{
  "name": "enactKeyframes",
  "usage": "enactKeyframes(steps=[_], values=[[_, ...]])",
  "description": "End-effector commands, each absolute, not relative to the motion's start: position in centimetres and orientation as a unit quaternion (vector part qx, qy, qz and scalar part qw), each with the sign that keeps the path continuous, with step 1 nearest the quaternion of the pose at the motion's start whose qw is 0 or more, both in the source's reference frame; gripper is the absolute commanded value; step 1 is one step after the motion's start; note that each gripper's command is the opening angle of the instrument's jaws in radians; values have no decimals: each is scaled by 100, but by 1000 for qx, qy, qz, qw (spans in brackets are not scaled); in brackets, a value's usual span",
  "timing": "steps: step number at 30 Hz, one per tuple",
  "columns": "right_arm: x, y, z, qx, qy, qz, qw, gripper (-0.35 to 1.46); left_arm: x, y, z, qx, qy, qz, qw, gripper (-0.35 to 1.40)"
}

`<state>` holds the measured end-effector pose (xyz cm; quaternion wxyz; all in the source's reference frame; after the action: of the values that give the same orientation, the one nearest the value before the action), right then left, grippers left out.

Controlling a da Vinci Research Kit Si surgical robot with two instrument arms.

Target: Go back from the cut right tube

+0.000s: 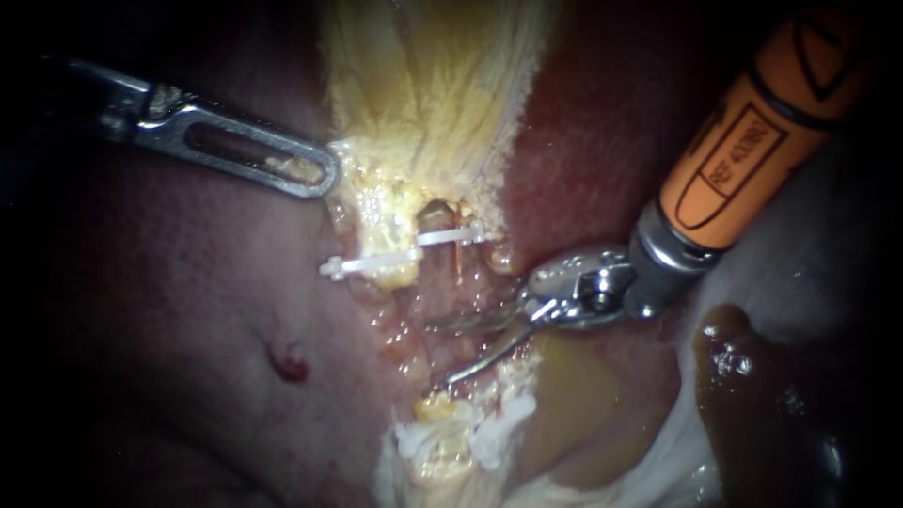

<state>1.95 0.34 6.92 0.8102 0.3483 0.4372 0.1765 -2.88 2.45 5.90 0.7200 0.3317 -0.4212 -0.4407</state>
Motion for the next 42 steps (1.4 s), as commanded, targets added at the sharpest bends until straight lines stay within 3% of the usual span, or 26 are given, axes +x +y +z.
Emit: enactKeyframes(steps=[1,6,19,29,42], values=[[191,36,687,325,429,172,825,143,-287,245,590,332,-421,-440,720,-35],[170,47,663,248,358,136,890,143,-287,247,592,332,-421,-440,720,-35],[128,62,618,184,344,131,911,145,-286,247,593,332,-421,-440,720,-35],[115,68,610,178,339,127,915,145,-291,243,602,329,-422,-441,721,-35],[108,69,608,179,339,126,915,145,-331,230,641,333,-422,-432,724,-35]])
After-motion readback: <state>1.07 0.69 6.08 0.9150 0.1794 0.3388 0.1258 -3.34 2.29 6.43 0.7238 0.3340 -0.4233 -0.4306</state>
